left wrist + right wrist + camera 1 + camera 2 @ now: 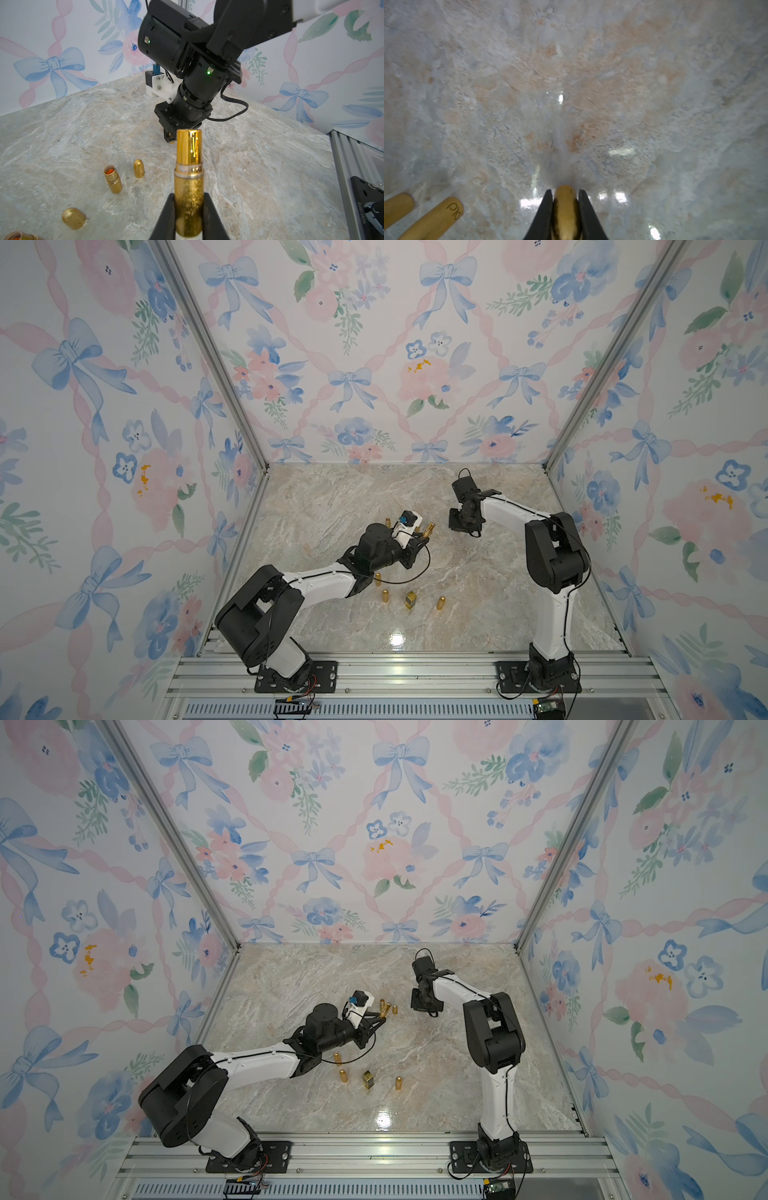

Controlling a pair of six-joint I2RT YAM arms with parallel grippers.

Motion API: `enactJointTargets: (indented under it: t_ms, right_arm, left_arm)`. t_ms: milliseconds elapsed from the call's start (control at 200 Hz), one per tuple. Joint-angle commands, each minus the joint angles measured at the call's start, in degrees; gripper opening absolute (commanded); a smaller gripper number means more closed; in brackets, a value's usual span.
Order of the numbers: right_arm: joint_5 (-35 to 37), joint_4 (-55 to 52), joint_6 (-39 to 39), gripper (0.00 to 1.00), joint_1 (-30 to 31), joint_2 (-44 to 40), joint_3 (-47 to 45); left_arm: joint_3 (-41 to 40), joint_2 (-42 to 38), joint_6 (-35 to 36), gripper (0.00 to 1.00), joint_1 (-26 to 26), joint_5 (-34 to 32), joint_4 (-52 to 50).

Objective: Open the lipstick cap
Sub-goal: Place the cover at the center of the board.

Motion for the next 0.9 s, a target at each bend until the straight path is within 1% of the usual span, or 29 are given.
enactJointTargets:
  t_ms: [0, 100, 270, 345, 455, 545, 610, 695, 790, 895]
  right_arm:
    - [1.6, -1.6, -1.1, 0.21, 0.7, 1.1, 0.8]
    - [1.3, -1.4, -1.5, 0.22, 1.5, 1.5, 0.8]
    - [1.0, -1.3, -1.2, 0.25, 1.9, 2.1, 1.0]
    - [1.1, -1.8, -1.0, 0.29, 1.9, 2.2, 1.2]
    - [1.5, -1.7, -0.9, 0.31, 2.0, 1.2, 0.7]
    - [1.2, -2.4, -1.0, 0.36, 2.0, 0.0, 1.1]
    - [1.3, -2.9, -1.1, 0.37, 2.3, -1.8, 1.0]
    - [1.1, -4.0, -0.8, 0.44, 2.5, -5.0, 0.3]
    - [0.9, -5.6, -0.3, 0.50, 2.5, -9.0, -1.4]
    - [-1.8, -7.8, 0.3, 0.53, 2.6, -14.6, -3.5]
  left_arm:
    - [1.1, 0.9, -0.8, 0.00, -0.4, -0.4, 1.3]
    - [1.0, 0.9, -0.5, 0.00, -0.3, -0.4, 1.5]
    - [0.6, 0.5, -0.4, 0.00, -0.4, -0.5, 1.4]
    - [0.2, 0.0, -0.1, 0.00, -0.4, -0.7, 1.4]
    - [0.0, -0.4, 0.1, 0.00, -0.4, -1.0, 1.4]
    - [0.0, -0.3, 0.2, 0.00, -0.3, -1.0, 1.4]
    - [0.1, -0.2, 0.2, 0.00, -0.3, -0.9, 1.4]
    - [0.3, 0.0, 0.3, 0.00, -0.4, -0.9, 1.4]
    - [0.6, 0.3, 0.5, 0.00, -0.4, -0.9, 1.5]
    - [1.0, 0.7, 0.8, 0.00, -0.4, -1.1, 1.4]
